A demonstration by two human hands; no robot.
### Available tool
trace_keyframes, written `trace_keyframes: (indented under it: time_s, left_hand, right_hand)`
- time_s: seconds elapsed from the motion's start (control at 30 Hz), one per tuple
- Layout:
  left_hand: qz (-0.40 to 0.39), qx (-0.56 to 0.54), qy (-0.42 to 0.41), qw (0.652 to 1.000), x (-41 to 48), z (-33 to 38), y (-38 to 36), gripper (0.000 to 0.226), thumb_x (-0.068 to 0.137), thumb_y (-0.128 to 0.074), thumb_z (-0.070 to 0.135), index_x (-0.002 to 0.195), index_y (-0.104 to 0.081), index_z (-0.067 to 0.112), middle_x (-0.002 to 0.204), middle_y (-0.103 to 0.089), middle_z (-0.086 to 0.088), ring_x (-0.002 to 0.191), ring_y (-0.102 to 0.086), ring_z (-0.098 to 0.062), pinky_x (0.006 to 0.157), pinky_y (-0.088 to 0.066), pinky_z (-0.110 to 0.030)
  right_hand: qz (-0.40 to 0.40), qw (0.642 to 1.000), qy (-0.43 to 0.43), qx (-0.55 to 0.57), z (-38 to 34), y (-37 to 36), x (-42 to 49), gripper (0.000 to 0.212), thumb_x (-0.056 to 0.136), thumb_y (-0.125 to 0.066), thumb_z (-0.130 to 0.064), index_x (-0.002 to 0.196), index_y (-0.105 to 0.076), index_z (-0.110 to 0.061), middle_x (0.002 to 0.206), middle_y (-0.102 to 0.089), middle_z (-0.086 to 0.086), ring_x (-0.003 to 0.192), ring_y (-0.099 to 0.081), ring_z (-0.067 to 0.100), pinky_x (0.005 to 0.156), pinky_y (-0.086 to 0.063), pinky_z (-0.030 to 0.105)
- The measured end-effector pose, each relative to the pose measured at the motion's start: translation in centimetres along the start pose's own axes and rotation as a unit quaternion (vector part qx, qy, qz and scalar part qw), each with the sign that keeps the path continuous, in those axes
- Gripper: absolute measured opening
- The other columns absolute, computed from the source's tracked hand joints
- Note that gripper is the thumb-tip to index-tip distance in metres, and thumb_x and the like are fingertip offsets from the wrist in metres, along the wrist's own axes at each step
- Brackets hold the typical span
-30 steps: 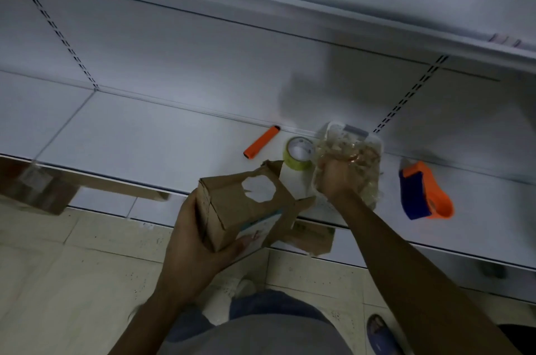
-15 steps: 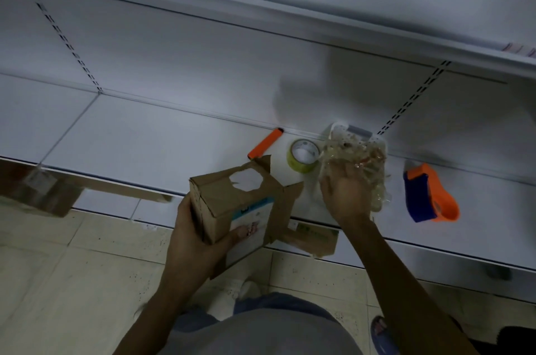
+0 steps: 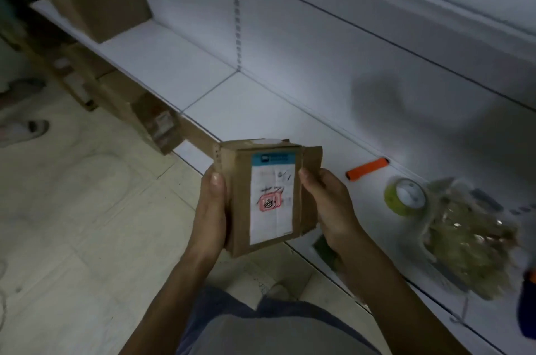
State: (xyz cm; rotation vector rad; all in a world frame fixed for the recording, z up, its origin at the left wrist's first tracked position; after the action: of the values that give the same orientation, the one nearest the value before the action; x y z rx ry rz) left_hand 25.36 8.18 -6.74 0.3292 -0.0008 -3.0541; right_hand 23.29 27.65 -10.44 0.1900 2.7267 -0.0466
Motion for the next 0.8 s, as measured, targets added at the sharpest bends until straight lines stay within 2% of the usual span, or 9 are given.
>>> trace_keyframes:
  time_s: [0.07, 0.17, 0.27, 0.37, 0.5, 0.6, 0.67, 0.73, 0.8]
  left_hand:
    - [0.03, 0.021, 0.01, 0.999, 0.1, 0.3, 2.2, 0.065, 0.083, -0.042, 0.071, 0.126, -0.049, 0.023, 0.108, -0.065, 0.005, 0.087, -0.066, 0.001, 0.065, -0.051, -0.012]
    - [0.058, 0.152, -0.04, 0.986, 1.0, 1.7, 6.1, 0.037, 0.087, -0.047, 0.06, 0.118, -0.053, 0.042, 0.097, -0.067, 0.018, 0.086, -0.064, 0.003, 0.069, -0.054, -0.02]
    - [0.064, 0.242, -0.077, 0.965, 1.6, 3.3, 9.5, 0.017, 0.099, -0.04, 0.039, 0.107, -0.055, 0.041, 0.079, -0.066, 0.01, 0.073, -0.062, -0.003, 0.062, -0.05, -0.024]
    - [0.114, 0.242, -0.063, 0.961, 2.1, 3.3, 13.3, 0.034, 0.101, -0.034, 0.02, 0.072, -0.05, 0.019, 0.063, -0.055, 0.0, 0.059, -0.052, -0.002, 0.049, -0.035, -0.017]
    - [0.177, 0.233, -0.047, 0.955, 3.0, 3.2, 17.9, 0.036, 0.101, -0.033, 0.017, 0.068, -0.046, 0.015, 0.06, -0.052, 0.001, 0.053, -0.048, -0.005, 0.048, -0.033, -0.015]
    - [0.19, 0.255, -0.071, 0.945, 3.9, 3.8, 20.5, 0.035, 0.101, -0.033, 0.019, 0.067, -0.04, 0.02, 0.056, -0.048, 0.002, 0.049, -0.043, -0.009, 0.046, -0.027, -0.019]
    - [0.182, 0.265, -0.083, 0.943, 4.3, 4.1, 22.0, 0.034, 0.1, -0.033, 0.021, 0.067, -0.038, 0.024, 0.054, -0.047, 0.004, 0.047, -0.043, -0.01, 0.046, -0.024, -0.019]
    - [0.167, 0.238, -0.096, 0.952, 4.6, 4.2, 23.5, 0.035, 0.101, -0.034, 0.019, 0.066, -0.039, 0.023, 0.052, -0.044, 0.007, 0.046, -0.044, -0.008, 0.045, -0.027, -0.018]
    - [0.162, 0.206, -0.099, 0.96, 5.0, 3.9, 25.7, 0.037, 0.101, -0.036, 0.016, 0.064, -0.039, 0.02, 0.053, -0.042, 0.008, 0.047, -0.043, -0.005, 0.046, -0.028, -0.016]
  right_hand:
    - [0.003, 0.998, -0.052, 0.026, 0.7, -1.9, 1.0, 0.03, 0.088, -0.061, -0.039, 0.109, -0.061, -0.018, 0.1, -0.072, 0.004, 0.091, -0.07, 0.023, 0.075, -0.056, 0.038]
    - [-0.002, 0.992, -0.097, 0.083, 1.4, -4.8, 1.4, 0.041, 0.082, -0.064, -0.042, 0.113, -0.062, -0.015, 0.102, -0.072, 0.008, 0.094, -0.069, 0.028, 0.074, -0.056, 0.04]
    - [0.038, 0.996, -0.073, 0.042, 1.1, -7.7, 1.5, 0.04, 0.086, -0.066, -0.036, 0.121, -0.057, -0.02, 0.106, -0.068, 0.005, 0.094, -0.066, 0.022, 0.069, -0.054, 0.032]
    - [0.107, 0.987, 0.063, -0.104, -1.5, -10.5, 1.6, 0.047, 0.09, -0.064, -0.021, 0.132, -0.044, -0.022, 0.123, -0.053, 0.0, 0.104, -0.056, 0.012, 0.066, -0.045, 0.011]
    - [0.094, 0.963, 0.195, -0.162, -5.0, -16.4, -0.1, 0.039, 0.093, -0.058, -0.021, 0.13, -0.047, -0.019, 0.126, -0.053, -0.004, 0.113, -0.055, 0.013, 0.071, -0.045, 0.001]
    - [0.025, 0.951, 0.223, -0.211, -6.1, -22.4, -1.7, 0.066, 0.081, -0.061, -0.047, 0.139, -0.037, -0.025, 0.138, -0.046, -0.006, 0.116, -0.049, 0.002, 0.084, -0.044, 0.007]
    - [0.011, 0.911, 0.264, -0.317, -6.3, -26.4, -1.9, 0.082, 0.076, -0.066, -0.057, 0.143, -0.027, -0.029, 0.142, -0.041, -0.007, 0.123, -0.045, 0.008, 0.091, -0.045, 0.022]
    - [0.004, 0.884, 0.272, -0.381, -6.0, -29.4, -1.3, 0.079, 0.081, -0.069, -0.044, 0.144, -0.023, -0.027, 0.141, -0.044, -0.004, 0.122, -0.05, 0.014, 0.092, -0.048, 0.029]
    - [-0.002, 0.897, 0.242, -0.371, -5.8, -31.3, -0.4, 0.059, 0.088, -0.063, -0.028, 0.14, -0.035, -0.021, 0.126, -0.056, -0.006, 0.105, -0.059, 0.008, 0.082, -0.049, 0.022]
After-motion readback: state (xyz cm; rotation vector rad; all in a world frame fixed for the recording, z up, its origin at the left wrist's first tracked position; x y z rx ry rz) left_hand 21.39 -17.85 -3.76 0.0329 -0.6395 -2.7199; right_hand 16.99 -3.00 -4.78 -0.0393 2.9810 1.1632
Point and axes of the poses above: each hand's wrist, its own x-axis towards the middle knuckle, its own y-axis out of the back of the hand, z = x × y, the point moved 8 cm from there along x, towards the middle knuckle
